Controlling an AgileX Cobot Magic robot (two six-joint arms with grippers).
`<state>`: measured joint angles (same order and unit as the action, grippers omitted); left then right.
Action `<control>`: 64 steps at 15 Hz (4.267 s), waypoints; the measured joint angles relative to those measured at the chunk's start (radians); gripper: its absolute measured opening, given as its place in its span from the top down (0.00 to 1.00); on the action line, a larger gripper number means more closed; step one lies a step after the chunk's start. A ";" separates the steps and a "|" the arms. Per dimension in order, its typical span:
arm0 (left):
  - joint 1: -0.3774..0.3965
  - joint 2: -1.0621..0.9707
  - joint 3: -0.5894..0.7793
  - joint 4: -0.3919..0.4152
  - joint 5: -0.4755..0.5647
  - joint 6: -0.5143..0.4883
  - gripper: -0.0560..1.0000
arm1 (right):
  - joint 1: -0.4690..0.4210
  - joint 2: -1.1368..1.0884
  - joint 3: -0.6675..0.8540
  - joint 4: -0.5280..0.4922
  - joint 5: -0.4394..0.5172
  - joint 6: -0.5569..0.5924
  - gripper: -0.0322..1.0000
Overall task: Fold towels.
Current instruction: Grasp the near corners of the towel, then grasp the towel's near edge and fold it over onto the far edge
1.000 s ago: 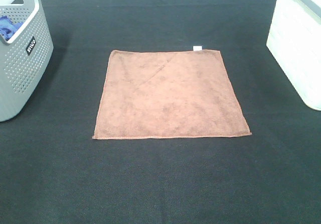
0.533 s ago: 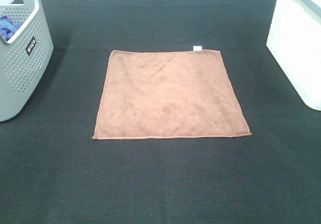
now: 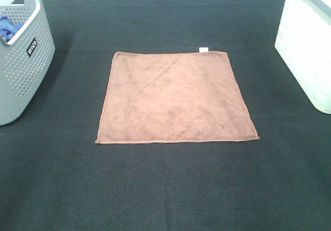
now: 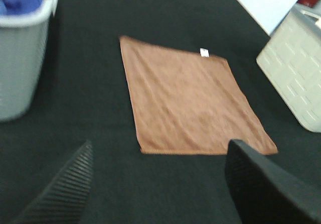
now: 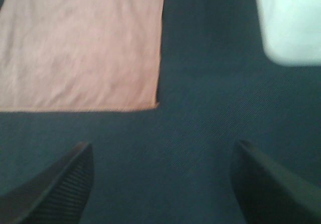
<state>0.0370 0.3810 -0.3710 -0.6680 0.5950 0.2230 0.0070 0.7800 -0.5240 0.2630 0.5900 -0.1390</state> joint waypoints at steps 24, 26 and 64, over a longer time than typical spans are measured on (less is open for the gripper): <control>0.000 1.527 -0.279 -1.064 0.147 1.113 0.28 | 0.000 1.081 -0.395 0.502 -0.037 -0.364 0.28; -0.002 1.600 -0.332 -1.065 0.158 1.113 0.28 | 0.000 1.138 -0.447 0.502 -0.030 -0.366 0.28; -0.177 1.601 -0.589 -0.461 0.188 0.559 0.95 | 0.057 1.153 -0.521 0.449 0.150 -0.304 0.97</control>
<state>-0.1400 1.9820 -0.9600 -1.1290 0.7830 0.7820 0.0640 1.9330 -1.0450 0.7120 0.7400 -0.4430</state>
